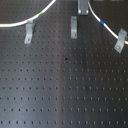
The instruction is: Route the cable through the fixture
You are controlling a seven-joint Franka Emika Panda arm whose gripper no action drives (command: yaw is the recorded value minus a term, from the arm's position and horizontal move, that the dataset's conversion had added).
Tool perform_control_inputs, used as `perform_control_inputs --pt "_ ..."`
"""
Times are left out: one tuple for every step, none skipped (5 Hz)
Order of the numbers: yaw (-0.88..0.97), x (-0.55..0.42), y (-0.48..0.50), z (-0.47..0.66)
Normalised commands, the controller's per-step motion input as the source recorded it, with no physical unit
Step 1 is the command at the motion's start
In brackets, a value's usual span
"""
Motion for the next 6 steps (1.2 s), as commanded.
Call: perform_control_inputs --pt "-0.25 -0.065 0.202 0.33" --pt "-0.28 -0.369 0.510 0.40" --pt "0.00 -0.319 0.717 0.34" --pt "0.55 -0.167 0.264 0.07" --pt "0.83 -0.125 0.052 0.00" --pt "0.91 -0.038 0.003 -0.04"
